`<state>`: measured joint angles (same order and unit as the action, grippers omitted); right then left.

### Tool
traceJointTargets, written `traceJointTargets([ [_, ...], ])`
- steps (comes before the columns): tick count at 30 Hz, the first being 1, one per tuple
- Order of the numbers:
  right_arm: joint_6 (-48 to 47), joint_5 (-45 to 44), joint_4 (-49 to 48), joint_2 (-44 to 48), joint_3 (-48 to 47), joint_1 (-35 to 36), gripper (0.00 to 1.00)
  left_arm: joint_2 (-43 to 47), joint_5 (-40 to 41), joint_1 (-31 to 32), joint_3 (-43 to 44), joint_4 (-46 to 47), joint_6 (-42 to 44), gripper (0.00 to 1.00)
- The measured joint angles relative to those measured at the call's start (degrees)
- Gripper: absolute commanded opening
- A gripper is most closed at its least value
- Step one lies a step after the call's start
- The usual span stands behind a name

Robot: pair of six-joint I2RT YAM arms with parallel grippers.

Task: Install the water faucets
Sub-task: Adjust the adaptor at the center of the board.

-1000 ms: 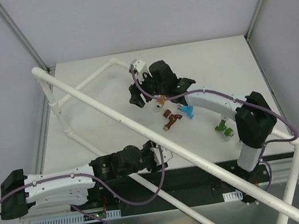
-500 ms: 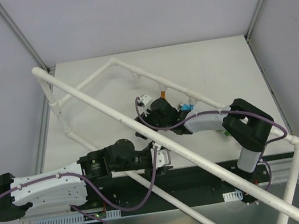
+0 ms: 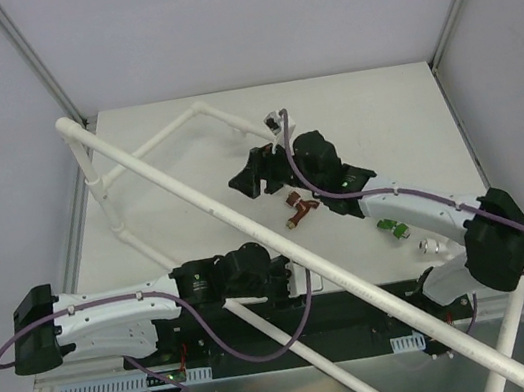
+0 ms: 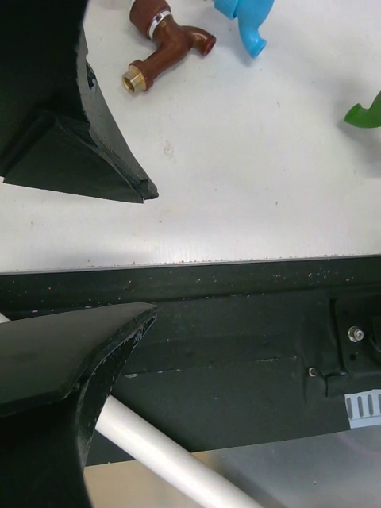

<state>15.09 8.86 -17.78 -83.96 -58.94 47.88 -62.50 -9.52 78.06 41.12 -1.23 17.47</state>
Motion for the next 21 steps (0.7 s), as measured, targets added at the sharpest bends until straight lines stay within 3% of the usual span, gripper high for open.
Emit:
traceJointTargets([
  [9,1.73,-1.84,7.06,7.54,-0.55,-5.55,0.73,-2.51,1.99,0.00,0.02,5.79,1.55,0.54],
  [14,1.16,1.03,6.82,9.99,3.96,-7.21,0.73,-2.23,2.10,1.03,0.61,5.55,2.12,0.54],
  [21,1.62,6.75,4.11,8.48,13.18,-6.69,0.73,-1.79,11.85,12.04,8.00,1.07,11.26,0.53],
])
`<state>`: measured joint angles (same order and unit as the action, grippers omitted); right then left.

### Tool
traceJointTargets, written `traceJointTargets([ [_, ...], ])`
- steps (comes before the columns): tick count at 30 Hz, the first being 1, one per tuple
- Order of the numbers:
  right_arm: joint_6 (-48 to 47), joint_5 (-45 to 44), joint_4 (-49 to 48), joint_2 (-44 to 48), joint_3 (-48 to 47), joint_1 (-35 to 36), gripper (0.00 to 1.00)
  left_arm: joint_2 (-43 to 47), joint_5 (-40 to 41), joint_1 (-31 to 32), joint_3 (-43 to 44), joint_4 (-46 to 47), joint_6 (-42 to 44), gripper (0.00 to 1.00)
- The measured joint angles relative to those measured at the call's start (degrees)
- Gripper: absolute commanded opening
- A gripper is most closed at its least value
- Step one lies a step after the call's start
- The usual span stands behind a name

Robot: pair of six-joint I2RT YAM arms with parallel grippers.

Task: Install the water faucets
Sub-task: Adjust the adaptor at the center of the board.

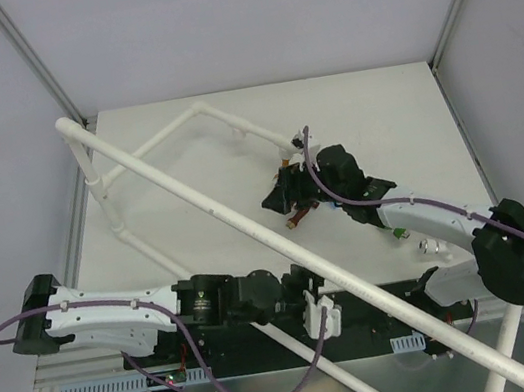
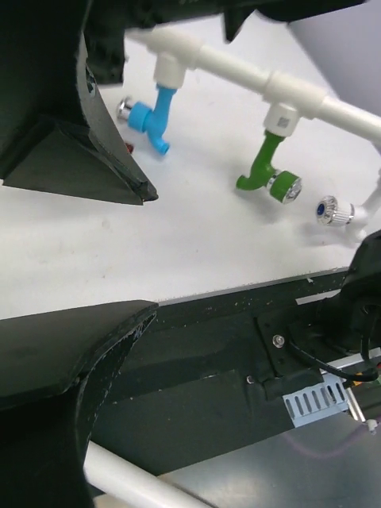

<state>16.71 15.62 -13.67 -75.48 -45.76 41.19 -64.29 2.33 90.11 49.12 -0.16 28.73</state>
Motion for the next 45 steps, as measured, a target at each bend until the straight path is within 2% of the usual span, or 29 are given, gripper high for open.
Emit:
traceJointTargets([
  [7,0.17,1.86,-0.83,-3.15,0.90,0.00,0.73,-1.81,13.94,11.37,0.85,-1.20,10.38,0.50],
  [11,-0.04,2.69,-1.07,-4.17,0.90,0.00,0.73,-3.50,22.45,21.68,1.36,-0.66,16.65,0.53],
  [14,-0.24,3.26,-1.05,-5.51,0.90,0.00,0.73,-8.11,27.93,27.52,5.44,-0.61,22.95,0.54],
  [16,-0.28,3.39,-1.01,-6.27,0.90,0.00,0.73,-10.60,29.40,29.22,8.66,-0.52,26.32,0.56],
  [29,-1.40,4.35,1.40,-8.31,-0.52,0.00,0.73,-10.64,29.29,29.46,22.47,0.31,39.63,0.62],
  [45,-2.84,4.61,4.59,-8.55,-1.68,0.00,0.73,-10.56,24.24,29.49,29.66,0.22,47.76,0.63],
])
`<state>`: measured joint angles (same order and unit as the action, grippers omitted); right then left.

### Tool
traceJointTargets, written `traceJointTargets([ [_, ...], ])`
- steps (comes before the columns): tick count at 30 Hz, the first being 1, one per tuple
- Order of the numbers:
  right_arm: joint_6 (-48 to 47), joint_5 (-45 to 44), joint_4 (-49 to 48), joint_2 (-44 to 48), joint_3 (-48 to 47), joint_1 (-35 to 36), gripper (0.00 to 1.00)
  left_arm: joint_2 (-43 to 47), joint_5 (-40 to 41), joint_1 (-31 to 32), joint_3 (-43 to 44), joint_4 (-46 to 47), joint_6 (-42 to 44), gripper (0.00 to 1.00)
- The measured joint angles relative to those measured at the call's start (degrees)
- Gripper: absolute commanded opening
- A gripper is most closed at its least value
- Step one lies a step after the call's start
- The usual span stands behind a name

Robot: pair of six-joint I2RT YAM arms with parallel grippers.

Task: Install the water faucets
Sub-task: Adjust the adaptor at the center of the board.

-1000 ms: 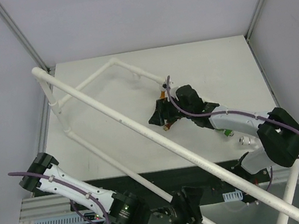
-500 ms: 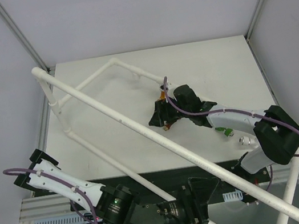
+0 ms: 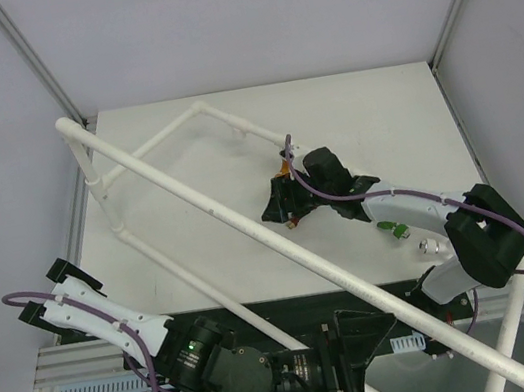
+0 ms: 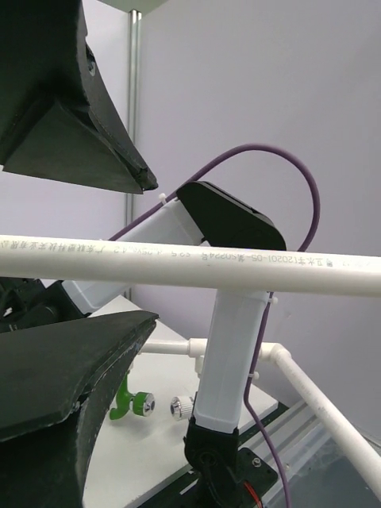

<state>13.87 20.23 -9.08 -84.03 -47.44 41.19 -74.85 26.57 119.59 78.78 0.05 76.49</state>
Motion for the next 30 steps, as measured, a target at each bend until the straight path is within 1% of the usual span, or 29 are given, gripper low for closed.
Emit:
traceJointTargets([
  [7,-0.02,0.00,0.46,0.00,-0.15,0.00,0.73,-0.09,-5.03,-0.24,1.01,-3.32,-1.22,0.63],
  [10,-0.02,0.02,0.87,-0.07,-0.15,0.00,0.73,-0.52,-7.76,-2.16,1.09,-3.89,-1.99,0.63],
  [18,-0.04,0.00,1.16,-1.49,-0.15,0.92,0.73,-3.28,-12.70,-9.81,2.62,-5.07,-2.56,0.64],
  [24,-0.26,-0.04,1.81,-2.38,-0.22,1.79,0.73,-5.27,-14.25,-13.75,3.30,-5.11,-3.52,0.63],
  [28,-0.81,-0.37,2.49,-3.30,-1.18,2.78,0.73,-6.93,-14.14,-15.54,3.78,-5.44,-4.13,0.61],
  [30,-1.25,-0.79,2.56,-3.93,-1.66,3.65,0.72,-8.13,-14.16,-16.20,5.01,-5.29,-4.50,0.56],
])
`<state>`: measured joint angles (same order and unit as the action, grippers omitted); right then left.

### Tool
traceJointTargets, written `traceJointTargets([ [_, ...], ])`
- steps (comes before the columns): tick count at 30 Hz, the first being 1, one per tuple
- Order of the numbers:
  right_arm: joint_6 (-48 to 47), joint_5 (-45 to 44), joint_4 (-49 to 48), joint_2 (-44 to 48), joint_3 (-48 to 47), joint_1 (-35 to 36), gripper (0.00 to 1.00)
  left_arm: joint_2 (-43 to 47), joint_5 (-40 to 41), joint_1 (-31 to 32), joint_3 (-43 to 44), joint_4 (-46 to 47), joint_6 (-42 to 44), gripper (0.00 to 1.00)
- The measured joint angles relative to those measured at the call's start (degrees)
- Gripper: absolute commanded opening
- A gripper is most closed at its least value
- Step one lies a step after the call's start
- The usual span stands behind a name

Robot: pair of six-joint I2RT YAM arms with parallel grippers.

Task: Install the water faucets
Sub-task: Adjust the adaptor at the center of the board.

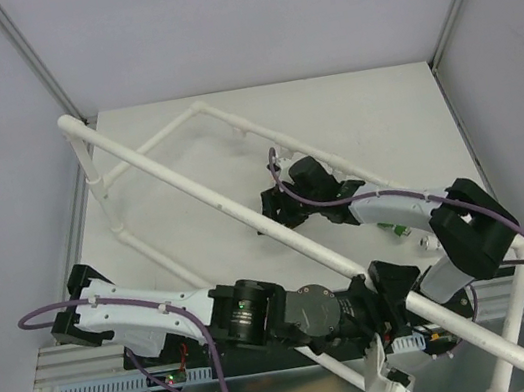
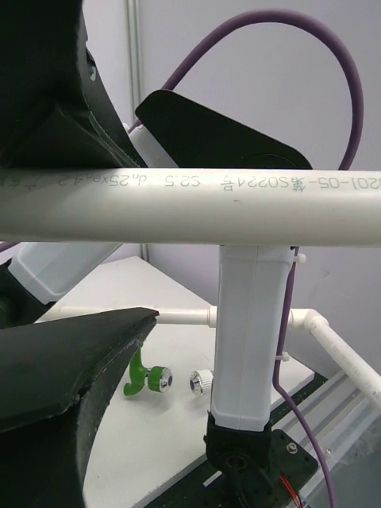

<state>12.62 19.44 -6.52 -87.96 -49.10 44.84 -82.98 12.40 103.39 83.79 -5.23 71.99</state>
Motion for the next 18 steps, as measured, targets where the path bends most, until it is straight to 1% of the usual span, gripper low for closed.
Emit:
traceJointTargets([
  [3,-0.35,-0.76,-0.04,-1.11,-0.33,1.25,0.73,-1.62,0.42,-0.81,1.33,0.92,-1.62,0.42],
  [6,-0.66,-1.46,-0.04,-2.54,-0.35,2.27,0.72,-3.15,3.28,-1.20,2.84,3.02,-4.13,0.30],
  [8,-0.72,-2.21,-0.04,-3.45,-0.35,2.93,0.72,-3.91,5.38,-1.95,4.79,2.95,-2.05,0.22],
  [10,-0.70,-2.75,-0.15,-4.31,-0.35,3.41,0.72,-4.59,5.90,-2.99,5.01,1.95,1.14,0.16],
  [12,-0.68,-2.99,-0.46,-4.72,-0.33,3.89,0.72,-5.92,6.95,-3.39,5.55,3.87,2.71,0.10],
  [14,-0.66,-3.37,-1.11,-4.85,-0.04,4.22,0.72,-6.84,8.07,-3.63,5.66,5.20,3.87,0.01],
  [18,-0.42,-3.78,-2.60,-5.01,0.61,4.57,0.72,-7.37,9.31,-3.74,5.66,6.62,5.51,0.00],
])
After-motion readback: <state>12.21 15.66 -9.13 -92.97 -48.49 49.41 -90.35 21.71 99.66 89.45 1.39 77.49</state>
